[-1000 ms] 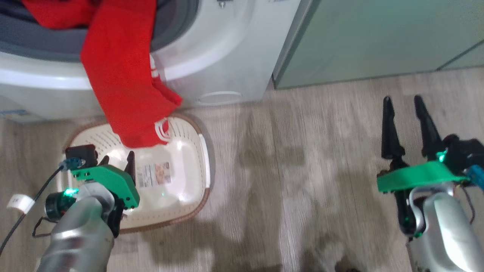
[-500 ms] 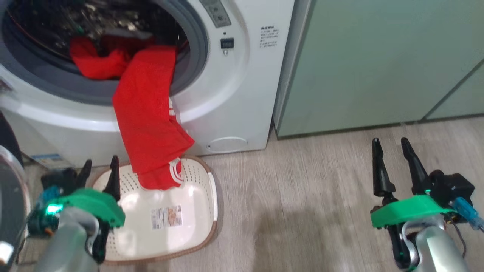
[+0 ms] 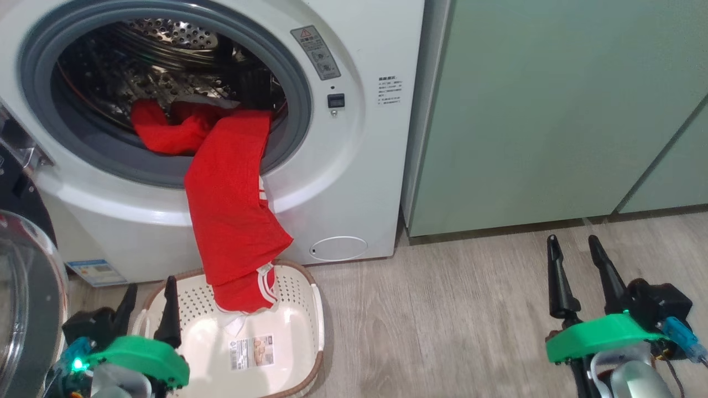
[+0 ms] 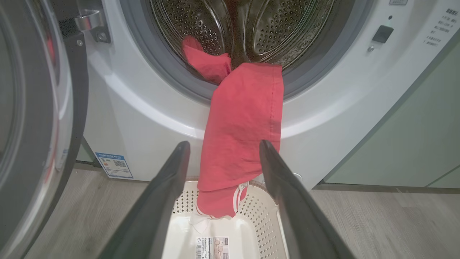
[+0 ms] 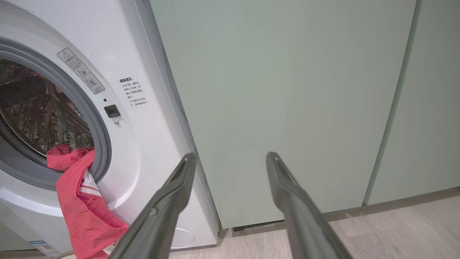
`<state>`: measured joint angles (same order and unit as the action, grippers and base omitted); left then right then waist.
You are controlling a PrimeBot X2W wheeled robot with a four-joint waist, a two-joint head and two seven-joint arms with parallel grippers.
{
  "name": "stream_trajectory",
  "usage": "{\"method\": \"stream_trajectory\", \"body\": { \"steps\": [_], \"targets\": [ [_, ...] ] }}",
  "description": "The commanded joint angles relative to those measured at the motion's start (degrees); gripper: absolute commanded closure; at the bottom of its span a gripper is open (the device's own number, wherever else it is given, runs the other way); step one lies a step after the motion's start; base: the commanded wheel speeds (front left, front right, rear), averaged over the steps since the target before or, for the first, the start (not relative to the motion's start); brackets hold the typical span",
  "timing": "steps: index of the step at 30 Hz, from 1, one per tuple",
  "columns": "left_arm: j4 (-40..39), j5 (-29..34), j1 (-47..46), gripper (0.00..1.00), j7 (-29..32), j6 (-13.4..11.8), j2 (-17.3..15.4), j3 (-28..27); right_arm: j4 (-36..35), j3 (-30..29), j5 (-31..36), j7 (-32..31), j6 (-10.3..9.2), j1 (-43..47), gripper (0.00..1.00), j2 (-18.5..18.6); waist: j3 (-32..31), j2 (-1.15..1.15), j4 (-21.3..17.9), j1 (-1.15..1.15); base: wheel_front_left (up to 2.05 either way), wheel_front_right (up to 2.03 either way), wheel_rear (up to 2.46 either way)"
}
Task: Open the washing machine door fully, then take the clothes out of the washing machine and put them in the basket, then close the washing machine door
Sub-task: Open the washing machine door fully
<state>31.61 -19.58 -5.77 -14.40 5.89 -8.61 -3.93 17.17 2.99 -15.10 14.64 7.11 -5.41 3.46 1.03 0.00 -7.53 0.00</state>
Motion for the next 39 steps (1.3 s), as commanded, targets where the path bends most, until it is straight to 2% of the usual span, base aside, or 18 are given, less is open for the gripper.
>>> {"method": "stream_trajectory", "body": {
  "steps": [1,9,14,17,22,28,34,39],
  "targets": [
    [-2.1,0.7,-1.9,0.0,-0.6,0.3,-1.0,-2.6,-1.8,1.1,0.3,0.4,0.37,-0.6,0.0,-0.3,-0.1,0.0,0.2,0.0,0.0,0.0,0.0],
    [-1.3,1.3,-2.6,0.0,-0.6,1.1,0.0,-2.9,-1.8,0.9,0.4,0.4,0.37,-0.7,0.0,-0.4,-0.2,0.0,0.5,0.0,0.0,0.0,0.0],
    [2.9,0.0,-6.1,0.0,1.0,1.4,-0.1,0.4,-1.8,1.0,0.5,0.4,0.37,-1.0,0.0,-0.4,0.6,0.0,0.2,0.0,0.0,0.0,0.0],
    [5.1,-1.9,-10.3,0.0,5.0,1.5,-0.9,2.5,-2.0,1.1,0.5,0.4,0.37,-1.5,0.0,-0.4,2.2,0.0,-0.3,0.0,0.0,0.0,0.0],
    [8.0,-6.3,-19.2,0.0,16.2,1.6,-2.5,6.8,-2.1,1.1,0.4,0.4,0.37,-3.2,0.0,-0.5,6.5,0.0,-1.5,0.0,0.0,0.0,0.0],
    [11.3,-8.4,-32.0,0.0,25.0,1.3,-5.0,7.4,-2.6,2.2,0.2,0.4,0.37,-6.4,0.0,-0.5,13.3,0.0,-4.0,0.0,0.0,0.0,0.0],
    [14.6,-7.5,-42.0,0.0,28.3,-0.2,-7.8,7.5,-3.0,2.4,-0.6,0.4,0.37,-9.0,0.0,-0.6,19.0,0.0,-6.3,0.0,0.0,0.0,0.0],
    [19.0,-6.3,-50.5,0.0,30.6,-0.2,-10.3,8.5,-3.4,3.3,-1.8,0.4,0.37,-11.1,0.0,-0.6,23.6,0.0,-8.5,0.0,0.0,0.0,0.0]
  ]
}}
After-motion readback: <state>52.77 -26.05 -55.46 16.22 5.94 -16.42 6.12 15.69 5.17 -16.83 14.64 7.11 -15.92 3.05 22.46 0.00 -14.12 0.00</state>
